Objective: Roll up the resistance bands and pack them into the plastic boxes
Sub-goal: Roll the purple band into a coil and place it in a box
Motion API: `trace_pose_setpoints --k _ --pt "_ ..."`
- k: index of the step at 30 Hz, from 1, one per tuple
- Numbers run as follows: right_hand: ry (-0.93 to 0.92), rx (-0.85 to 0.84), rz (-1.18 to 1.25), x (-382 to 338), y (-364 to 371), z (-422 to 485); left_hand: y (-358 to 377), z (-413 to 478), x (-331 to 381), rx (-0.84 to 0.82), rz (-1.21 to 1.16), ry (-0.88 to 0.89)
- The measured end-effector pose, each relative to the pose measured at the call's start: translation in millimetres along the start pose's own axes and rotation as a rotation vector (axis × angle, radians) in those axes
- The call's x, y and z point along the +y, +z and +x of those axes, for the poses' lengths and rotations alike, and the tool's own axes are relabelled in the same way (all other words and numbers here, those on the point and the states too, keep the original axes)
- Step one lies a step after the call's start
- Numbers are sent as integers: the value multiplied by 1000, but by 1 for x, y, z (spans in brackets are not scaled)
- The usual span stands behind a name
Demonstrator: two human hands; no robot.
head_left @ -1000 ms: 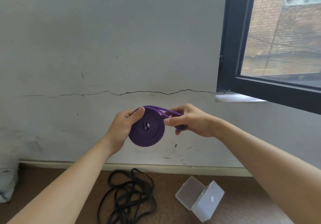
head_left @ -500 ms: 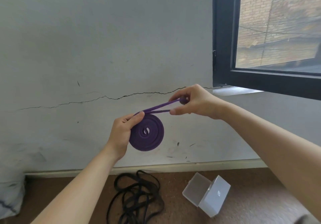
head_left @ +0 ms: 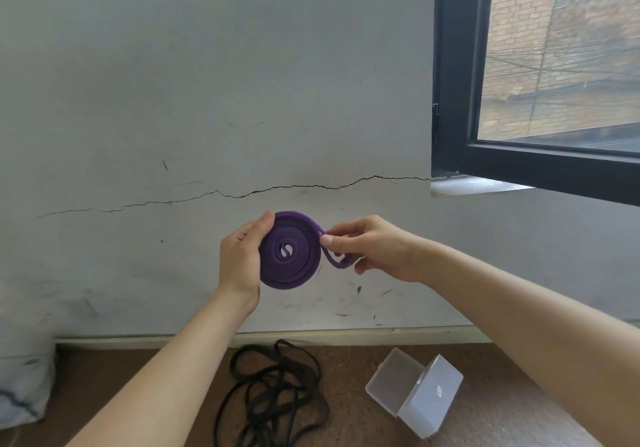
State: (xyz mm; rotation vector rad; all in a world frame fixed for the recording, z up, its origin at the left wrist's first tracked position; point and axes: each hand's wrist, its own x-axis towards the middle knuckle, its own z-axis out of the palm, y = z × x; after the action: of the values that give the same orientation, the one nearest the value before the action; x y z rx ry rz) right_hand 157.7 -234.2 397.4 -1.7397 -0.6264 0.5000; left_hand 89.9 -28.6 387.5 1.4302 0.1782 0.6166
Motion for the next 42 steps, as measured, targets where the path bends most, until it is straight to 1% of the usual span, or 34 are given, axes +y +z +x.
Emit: trace_pose_setpoints --k 3,6,10,14,17,20,24,26,27,29,32,34,36,39,42 --pt "-30 86 -2 1 10 3 -1 0 0 21 -19 -7" --pt "-77 137 -45 -7 5 3 -6 1 2 -12 -10 -10" --pt "-49 44 -9 -8 -1 -1 -2 -3 3 -26 -20 3" --pt "4 17 34 0 11 -2 1 -5 4 1 -43 -1" --pt "33 5 136 1 12 -3 4 -7 3 31 -58 -9" --pt "57 -6 334 3 17 -3 8 -9 2 77 -62 -9" --pt "21 24 626 7 29 1 14 -12 6 130 -162 -55" --pt "32 18 677 7 29 2 15 -13 8 121 -169 -60" --pt "44 6 651 5 26 1 15 -12 9 108 -161 -58" --pt "55 -1 514 0 15 -1 14 -11 11 80 -135 -51" --pt "12 59 302 -8 -3 -2 9 -9 13 40 -91 -38" --pt "-3 99 267 -10 -11 -2 6 -8 13 8 -57 -24" --pt "5 50 253 -8 -12 -3 7 -9 12 -2 -55 -19" --pt "40 -46 274 -2 -1 -3 8 -9 13 25 -72 -21" --pt "44 -25 296 1 6 0 8 -10 13 40 -89 -33"
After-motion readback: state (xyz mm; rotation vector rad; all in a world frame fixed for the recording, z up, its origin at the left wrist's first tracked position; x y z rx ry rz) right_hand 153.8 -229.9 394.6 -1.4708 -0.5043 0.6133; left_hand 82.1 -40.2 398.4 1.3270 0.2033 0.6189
